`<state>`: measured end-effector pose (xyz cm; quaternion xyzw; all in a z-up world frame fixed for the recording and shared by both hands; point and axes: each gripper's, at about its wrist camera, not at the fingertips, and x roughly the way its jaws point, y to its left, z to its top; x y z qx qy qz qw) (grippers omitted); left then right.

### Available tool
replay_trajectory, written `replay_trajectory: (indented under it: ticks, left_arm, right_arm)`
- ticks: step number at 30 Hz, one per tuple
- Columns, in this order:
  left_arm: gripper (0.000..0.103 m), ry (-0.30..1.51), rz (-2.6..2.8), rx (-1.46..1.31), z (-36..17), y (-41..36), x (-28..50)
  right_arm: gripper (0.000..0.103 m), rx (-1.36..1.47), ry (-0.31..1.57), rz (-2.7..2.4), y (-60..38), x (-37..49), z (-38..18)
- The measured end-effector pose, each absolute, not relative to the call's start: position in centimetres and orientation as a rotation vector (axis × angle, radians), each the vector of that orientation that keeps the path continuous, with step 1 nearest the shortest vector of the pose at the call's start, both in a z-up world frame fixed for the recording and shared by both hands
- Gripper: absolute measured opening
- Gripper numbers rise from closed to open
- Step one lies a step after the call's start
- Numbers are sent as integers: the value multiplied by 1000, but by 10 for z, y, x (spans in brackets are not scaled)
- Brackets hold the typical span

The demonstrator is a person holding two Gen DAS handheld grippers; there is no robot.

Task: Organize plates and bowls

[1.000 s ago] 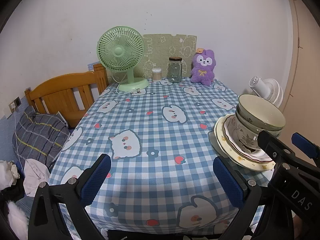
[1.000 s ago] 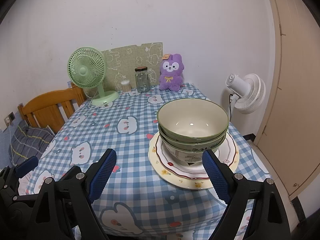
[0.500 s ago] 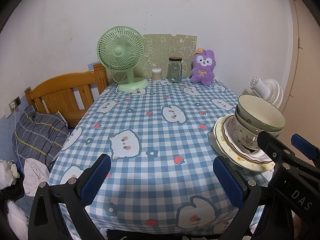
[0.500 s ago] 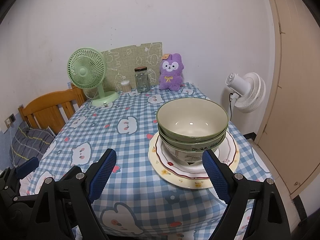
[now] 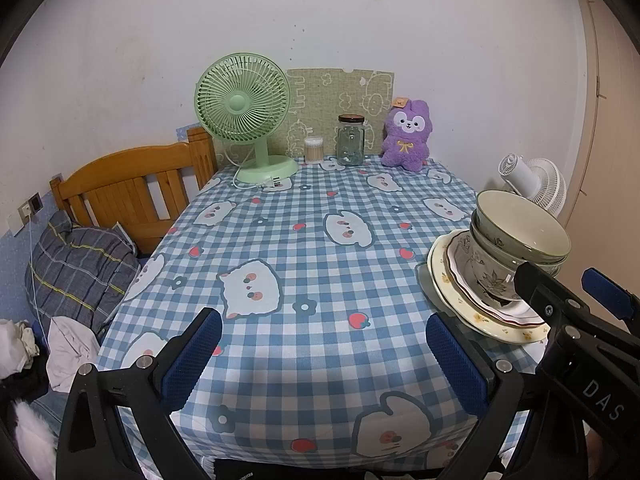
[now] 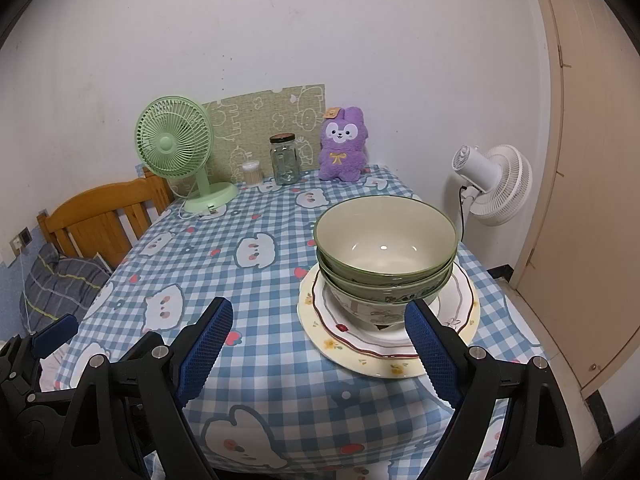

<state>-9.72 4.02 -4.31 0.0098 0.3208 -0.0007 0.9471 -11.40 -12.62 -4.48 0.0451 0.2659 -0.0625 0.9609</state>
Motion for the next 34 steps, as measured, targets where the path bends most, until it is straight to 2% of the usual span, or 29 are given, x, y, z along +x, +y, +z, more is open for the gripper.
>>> replay_trajectory:
  ticks: [34]
  left_arm:
    - [103,645,4,13,-40,40,-98]
  right_arm:
    - [90,103,533,-121,-121,-114,-43]
